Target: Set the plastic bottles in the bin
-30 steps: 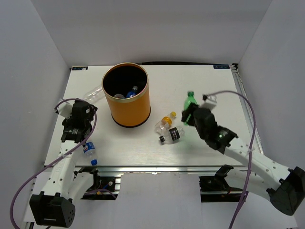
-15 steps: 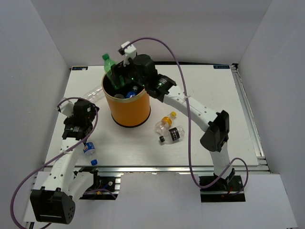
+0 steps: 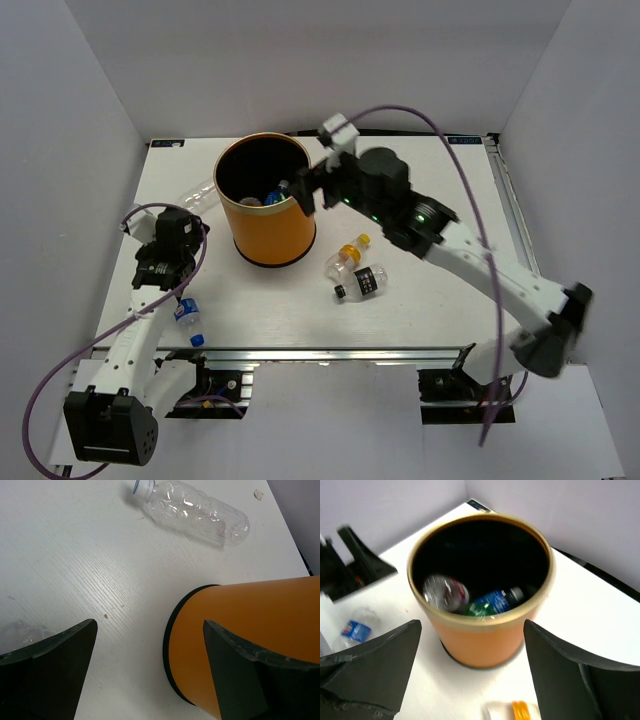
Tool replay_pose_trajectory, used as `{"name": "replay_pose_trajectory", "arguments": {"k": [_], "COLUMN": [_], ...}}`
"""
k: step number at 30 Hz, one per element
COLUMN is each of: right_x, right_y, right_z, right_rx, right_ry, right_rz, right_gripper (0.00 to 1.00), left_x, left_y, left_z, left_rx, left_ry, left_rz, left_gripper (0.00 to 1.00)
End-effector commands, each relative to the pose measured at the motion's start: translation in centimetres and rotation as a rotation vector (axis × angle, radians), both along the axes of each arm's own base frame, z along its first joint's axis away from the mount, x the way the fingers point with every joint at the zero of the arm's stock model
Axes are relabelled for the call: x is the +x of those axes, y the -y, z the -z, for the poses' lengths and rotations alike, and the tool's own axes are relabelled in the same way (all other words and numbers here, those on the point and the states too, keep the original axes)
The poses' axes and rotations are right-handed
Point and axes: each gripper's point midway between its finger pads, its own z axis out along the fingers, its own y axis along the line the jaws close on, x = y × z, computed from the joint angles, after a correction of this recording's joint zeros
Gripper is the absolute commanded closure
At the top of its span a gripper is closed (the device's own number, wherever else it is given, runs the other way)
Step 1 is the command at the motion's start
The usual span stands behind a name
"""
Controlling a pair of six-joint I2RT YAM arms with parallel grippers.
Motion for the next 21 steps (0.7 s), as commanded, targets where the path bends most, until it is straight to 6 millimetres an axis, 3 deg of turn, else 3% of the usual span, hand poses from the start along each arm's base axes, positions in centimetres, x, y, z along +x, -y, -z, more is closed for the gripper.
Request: {"name": "replay_pose_trajectory", "arguments": {"k": [1, 2, 3, 4, 5, 7, 8, 11, 12, 13, 15, 17, 20, 21], "right_x": [-1.7, -1.9, -2.4, -1.6, -2.0, -2.7, -3.6, -4.1, -4.7, -4.7, -4.8, -4.5, -4.6, -3.9], "right_y": [4.1, 5.8, 7.7, 10.9, 12.9, 15.4, 16.8, 17.4, 17.8, 17.2, 18.1, 19.5, 18.9, 17.8], "right_z": [1.7, 5.8, 6.0, 8.5, 11.3, 15.1, 18.3, 21.2, 23.4, 23.8, 25.5, 26.2, 27.8, 27.3], "right_rx": [-0.022, -0.088, -0.008, -0.038, -0.048, 0.015, -0.041, 0.068, 0.065, 0.121, 0.118, 0.174, 0.219, 0.288], "right_ry": [0.022, -0.028, -0.110, -0.182, -0.264, -0.437, -0.488, -0.585, -0.619, -0.650, -0.667, -0.666, -0.696, -0.693], "right_rz": [0.049, 0.103, 0.200, 0.384, 0.477, 0.654, 0.703, 0.803, 0.820, 0.817, 0.882, 0.998, 0.988, 0.953], "right_gripper": [0.11, 0.11, 0.11, 0.11, 0.11, 0.11, 0.11, 0.10, 0.10, 0.11, 0.11, 0.11, 0.11, 0.11], "left_x": [0.2, 0.2, 0.3, 0.4, 0.5, 0.5, 0.6, 0.8, 0.7, 0.7, 0.6, 0.4, 0.2, 0.0], "left_y": [-0.1, -0.1, 0.1, 0.2, 0.5, 0.7, 0.8, 0.9, 1.0, 1.0, 0.9, 0.9, 0.7, 0.8], "left_z": [-0.5, -0.5, -0.5, -0.4, -0.4, -0.2, -0.2, -0.5, -0.4, -0.4, -0.6, -0.6, -1.0, -1.0], "left_rx": [0.001, -0.007, -0.018, -0.030, -0.042, -0.058, -0.061, -0.058, -0.058, -0.055, -0.048, -0.047, -0.044, -0.045], "left_ry": [0.012, 0.012, 0.016, 0.018, 0.020, 0.022, 0.028, 0.035, 0.032, 0.031, 0.037, 0.040, 0.056, 0.058], "left_rz": [-0.003, -0.007, -0.005, -0.003, 0.008, 0.008, 0.010, 0.024, 0.030, 0.035, 0.035, 0.032, 0.028, 0.029], "left_gripper": [0.02, 0.02, 0.02, 0.02, 0.02, 0.02, 0.02, 0.02, 0.02, 0.02, 0.02, 0.02, 0.02, 0.02]}}
